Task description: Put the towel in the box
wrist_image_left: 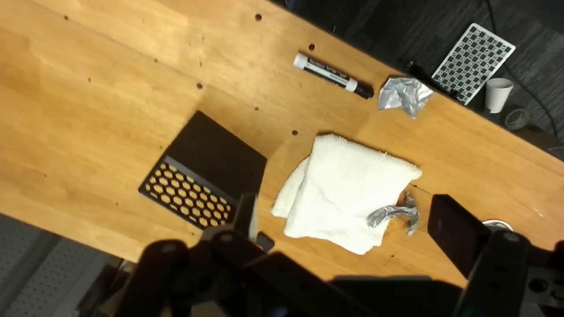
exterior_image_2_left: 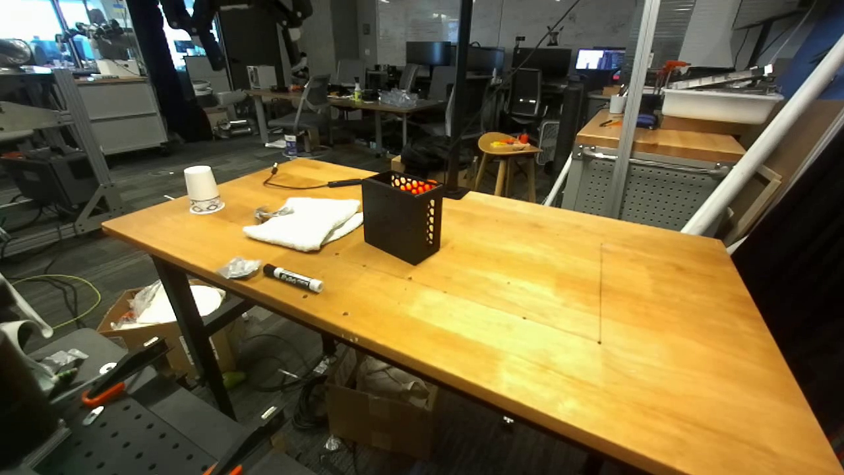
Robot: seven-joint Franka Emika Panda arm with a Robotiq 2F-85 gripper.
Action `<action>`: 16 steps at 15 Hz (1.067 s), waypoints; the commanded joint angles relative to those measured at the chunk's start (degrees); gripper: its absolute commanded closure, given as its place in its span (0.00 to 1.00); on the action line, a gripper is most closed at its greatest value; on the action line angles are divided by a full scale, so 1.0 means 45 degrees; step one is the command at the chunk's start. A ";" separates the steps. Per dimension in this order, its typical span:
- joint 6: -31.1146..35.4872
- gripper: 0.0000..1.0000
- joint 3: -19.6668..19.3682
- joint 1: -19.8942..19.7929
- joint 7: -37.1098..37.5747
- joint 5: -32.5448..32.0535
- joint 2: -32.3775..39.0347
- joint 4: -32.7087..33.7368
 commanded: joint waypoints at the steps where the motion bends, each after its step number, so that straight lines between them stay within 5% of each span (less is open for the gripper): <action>1: 0.1866 0.00 0.0638 0.0936 -0.0692 0.0224 0.1816 0.0761; 9: 0.5453 0.00 0.1060 0.1817 -0.2559 0.0410 0.6776 0.2309; 16: 0.6692 0.00 0.1567 0.0868 -0.4802 0.1078 1.0852 0.3747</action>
